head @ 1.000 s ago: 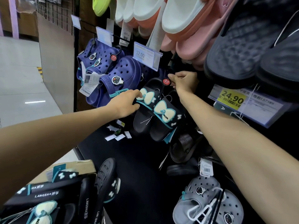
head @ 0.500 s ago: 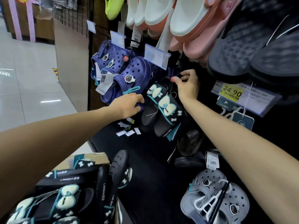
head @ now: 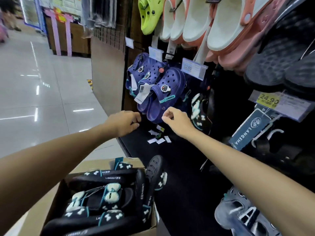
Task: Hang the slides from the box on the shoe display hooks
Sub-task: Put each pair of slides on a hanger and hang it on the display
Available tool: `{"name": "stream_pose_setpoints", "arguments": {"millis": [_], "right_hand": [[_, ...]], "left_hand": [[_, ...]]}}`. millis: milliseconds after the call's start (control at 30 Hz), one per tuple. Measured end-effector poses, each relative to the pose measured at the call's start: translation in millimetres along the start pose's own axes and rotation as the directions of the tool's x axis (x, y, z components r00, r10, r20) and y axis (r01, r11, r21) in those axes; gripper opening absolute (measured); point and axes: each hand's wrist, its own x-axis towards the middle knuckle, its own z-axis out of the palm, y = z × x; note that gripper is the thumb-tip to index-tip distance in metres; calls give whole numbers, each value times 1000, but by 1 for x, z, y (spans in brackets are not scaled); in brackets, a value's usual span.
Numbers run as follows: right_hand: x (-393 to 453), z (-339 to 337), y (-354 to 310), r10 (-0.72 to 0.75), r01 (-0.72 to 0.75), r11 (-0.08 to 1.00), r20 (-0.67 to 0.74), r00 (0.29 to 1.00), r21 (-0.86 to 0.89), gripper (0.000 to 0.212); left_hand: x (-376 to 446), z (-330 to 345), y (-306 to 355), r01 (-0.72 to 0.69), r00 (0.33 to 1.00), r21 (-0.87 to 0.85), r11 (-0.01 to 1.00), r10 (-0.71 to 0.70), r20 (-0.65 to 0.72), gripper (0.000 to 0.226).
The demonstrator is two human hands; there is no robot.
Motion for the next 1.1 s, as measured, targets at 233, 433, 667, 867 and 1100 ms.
{"name": "stream_pose_setpoints", "arguments": {"millis": [233, 433, 667, 867, 1100], "right_hand": [[-29, 95, -14, 26, -3, 997, 292, 956, -78, 11], [-49, 159, -7, 64, -25, 995, 423, 904, -96, 9], [-51, 207, 19, 46, 14, 992, 470, 881, -123, 19], [-38, 240, 38, 101, -23, 984, 443, 891, -177, 38], [-26, 266, 48, 260, -121, 945, 473, 842, -304, 56]], "left_hand": [[-51, 41, -50, 96, 989, 30, 995, -99, 106, 25], [-77, 82, -84, 133, 960, 41, 990, -139, 241, 27], [-89, 132, -123, 202, 899, 118, 972, -232, 372, 32], [-86, 166, -148, 178, 907, 236, 955, -252, 338, 39], [-72, 198, -165, 398, 807, 178, 900, -436, 398, 59]]}}
